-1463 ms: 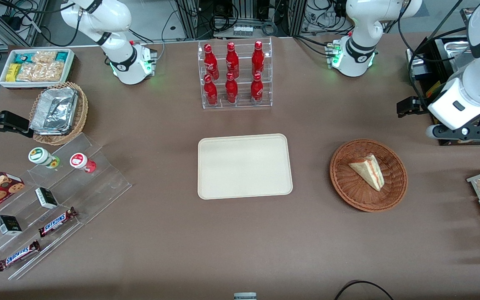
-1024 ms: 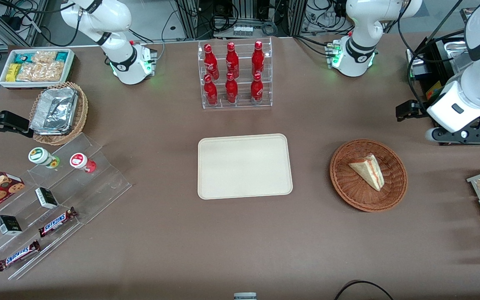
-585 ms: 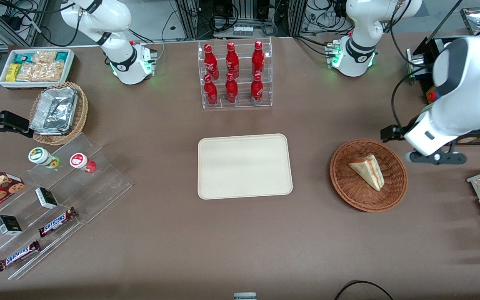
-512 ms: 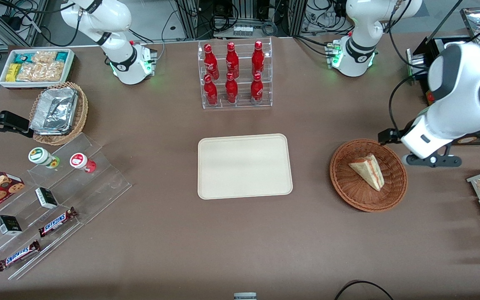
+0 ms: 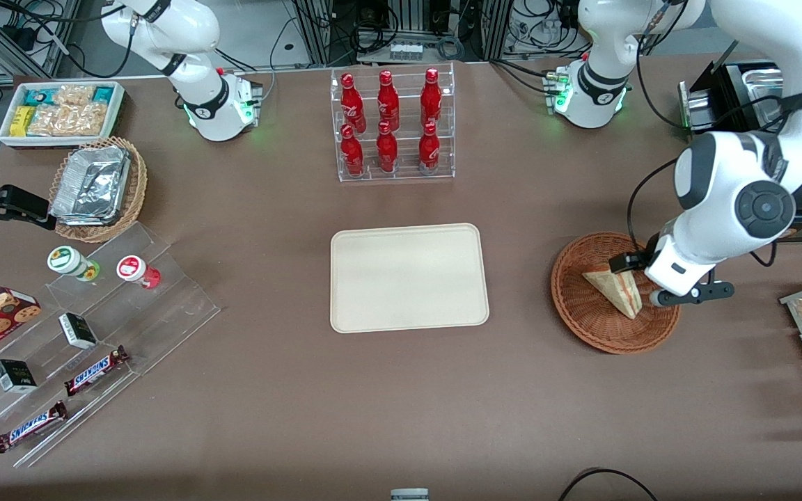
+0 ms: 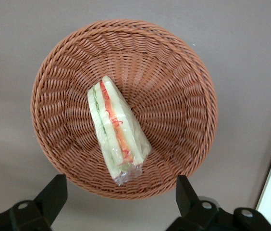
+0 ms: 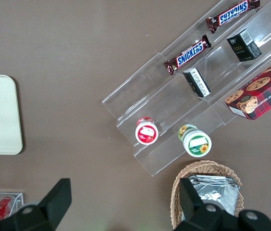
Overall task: Place sandwich from basket to tray
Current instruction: 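Close the left gripper on the wrapped sandwich wedge, then lift the sandwich and carry it with the left gripper toward the beige tray, then lower the sandwich onto the tray and open the left gripper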
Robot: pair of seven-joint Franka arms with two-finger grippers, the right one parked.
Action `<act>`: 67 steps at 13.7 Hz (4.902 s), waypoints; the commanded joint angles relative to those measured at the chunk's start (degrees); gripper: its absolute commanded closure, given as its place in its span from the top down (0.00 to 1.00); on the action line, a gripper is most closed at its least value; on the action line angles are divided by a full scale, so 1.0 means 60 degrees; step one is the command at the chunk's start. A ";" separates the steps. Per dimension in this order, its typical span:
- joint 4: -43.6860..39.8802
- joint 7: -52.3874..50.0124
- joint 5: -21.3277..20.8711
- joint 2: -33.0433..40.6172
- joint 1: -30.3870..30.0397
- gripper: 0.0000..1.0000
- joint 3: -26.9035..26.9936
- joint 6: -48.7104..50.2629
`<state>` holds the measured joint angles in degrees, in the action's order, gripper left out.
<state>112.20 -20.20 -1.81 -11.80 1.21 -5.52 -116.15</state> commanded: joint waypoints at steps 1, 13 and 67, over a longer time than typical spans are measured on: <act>0.0078 -0.2162 -0.0153 -0.0186 0.0033 1.00 0.0012 -0.0344; 0.2187 -0.3767 -0.0036 -0.0099 0.0004 1.00 0.0041 -0.2774; -0.6337 -0.6858 -0.2101 -0.6178 0.4984 0.98 -0.2464 0.0344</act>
<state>76.23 -59.80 -13.37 -47.95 30.09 -20.75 -114.38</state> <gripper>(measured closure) 0.793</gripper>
